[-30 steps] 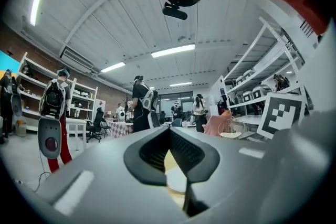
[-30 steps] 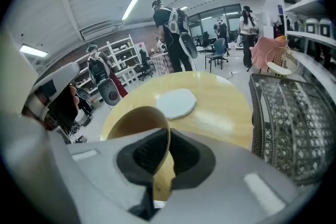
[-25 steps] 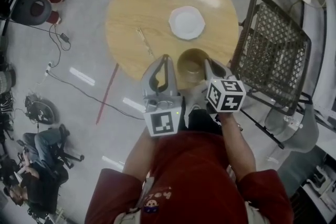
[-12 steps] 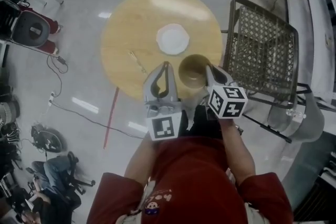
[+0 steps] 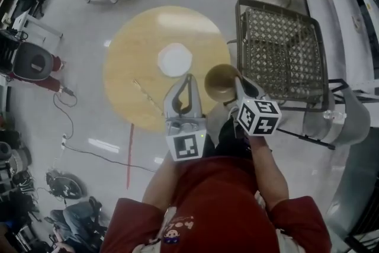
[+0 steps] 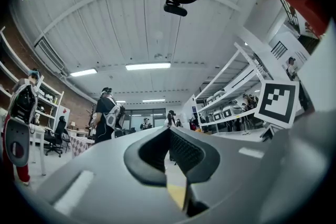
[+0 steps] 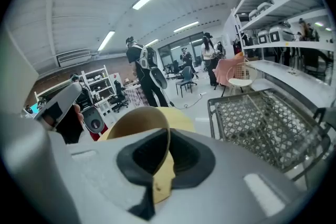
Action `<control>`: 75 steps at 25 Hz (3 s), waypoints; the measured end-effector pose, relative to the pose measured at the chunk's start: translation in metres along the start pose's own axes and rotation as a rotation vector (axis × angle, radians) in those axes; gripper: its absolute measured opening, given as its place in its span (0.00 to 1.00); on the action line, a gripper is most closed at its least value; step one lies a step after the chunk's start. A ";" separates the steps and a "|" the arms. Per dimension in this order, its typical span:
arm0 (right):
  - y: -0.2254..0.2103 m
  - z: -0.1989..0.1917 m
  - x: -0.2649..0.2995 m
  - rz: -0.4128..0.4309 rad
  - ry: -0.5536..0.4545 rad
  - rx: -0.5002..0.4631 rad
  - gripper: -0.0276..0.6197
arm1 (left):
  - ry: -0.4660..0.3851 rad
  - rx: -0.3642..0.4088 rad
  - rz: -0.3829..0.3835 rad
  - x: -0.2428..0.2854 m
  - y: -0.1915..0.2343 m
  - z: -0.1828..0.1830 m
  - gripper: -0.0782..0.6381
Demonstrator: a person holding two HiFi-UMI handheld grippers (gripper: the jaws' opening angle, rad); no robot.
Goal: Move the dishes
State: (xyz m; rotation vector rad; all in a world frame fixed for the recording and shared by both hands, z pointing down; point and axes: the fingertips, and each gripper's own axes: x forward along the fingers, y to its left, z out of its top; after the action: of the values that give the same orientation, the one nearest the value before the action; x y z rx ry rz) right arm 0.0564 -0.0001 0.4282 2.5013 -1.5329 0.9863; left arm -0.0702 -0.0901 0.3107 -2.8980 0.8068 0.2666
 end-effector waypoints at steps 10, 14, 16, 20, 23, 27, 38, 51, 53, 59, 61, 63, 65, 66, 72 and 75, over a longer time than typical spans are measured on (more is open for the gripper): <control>-0.081 0.012 -0.042 -0.135 -0.063 0.081 0.07 | -0.043 -0.018 -0.141 0.034 -0.074 0.010 0.12; -0.110 0.019 -0.053 -0.178 -0.078 0.102 0.07 | -0.038 -0.018 -0.191 0.049 -0.098 0.009 0.12; -0.126 0.022 -0.059 -0.200 -0.081 0.110 0.07 | -0.049 -0.036 -0.208 0.058 -0.112 0.010 0.12; -0.158 0.025 -0.069 -0.241 -0.082 0.134 0.07 | -0.038 -0.048 -0.249 0.074 -0.139 0.007 0.12; -0.180 0.028 -0.074 -0.266 -0.089 0.157 0.07 | -0.029 -0.059 -0.277 0.087 -0.158 0.004 0.12; -0.206 0.032 -0.077 -0.294 -0.104 0.180 0.07 | -0.026 -0.058 -0.314 0.101 -0.182 -0.001 0.12; -0.290 0.026 -0.074 -0.349 -0.073 0.259 0.07 | -0.005 -0.053 -0.377 0.141 -0.251 -0.016 0.12; -0.356 0.001 -0.032 -0.392 0.019 0.305 0.07 | 0.100 -0.053 -0.416 0.173 -0.298 -0.066 0.12; -0.366 -0.008 -0.023 -0.396 0.039 0.314 0.07 | 0.115 -0.054 -0.417 0.176 -0.303 -0.075 0.12; -0.393 -0.038 0.000 -0.403 0.104 0.345 0.07 | 0.157 -0.058 -0.415 0.184 -0.318 -0.102 0.12; -0.401 -0.048 0.008 -0.406 0.126 0.357 0.07 | 0.170 -0.056 -0.417 0.187 -0.323 -0.111 0.12; -0.408 -0.055 0.014 -0.409 0.143 0.366 0.07 | 0.179 -0.055 -0.418 0.190 -0.327 -0.118 0.12; -0.413 -0.062 0.020 -0.407 0.155 0.374 0.07 | 0.187 -0.060 -0.415 0.193 -0.331 -0.125 0.12; -0.415 -0.064 0.023 -0.406 0.160 0.378 0.07 | 0.192 -0.062 -0.414 0.194 -0.333 -0.128 0.12; -0.424 -0.080 0.034 -0.415 0.198 0.392 0.07 | 0.219 -0.064 -0.412 0.200 -0.340 -0.141 0.12; -0.431 -0.089 0.038 -0.423 0.213 0.401 0.07 | 0.226 -0.065 -0.414 0.202 -0.345 -0.147 0.12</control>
State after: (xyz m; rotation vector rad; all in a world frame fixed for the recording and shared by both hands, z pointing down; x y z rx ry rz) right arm 0.3753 0.2204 0.6396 2.6824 -0.7572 1.5295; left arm 0.2997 0.0784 0.4380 -3.1013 0.2071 -0.0791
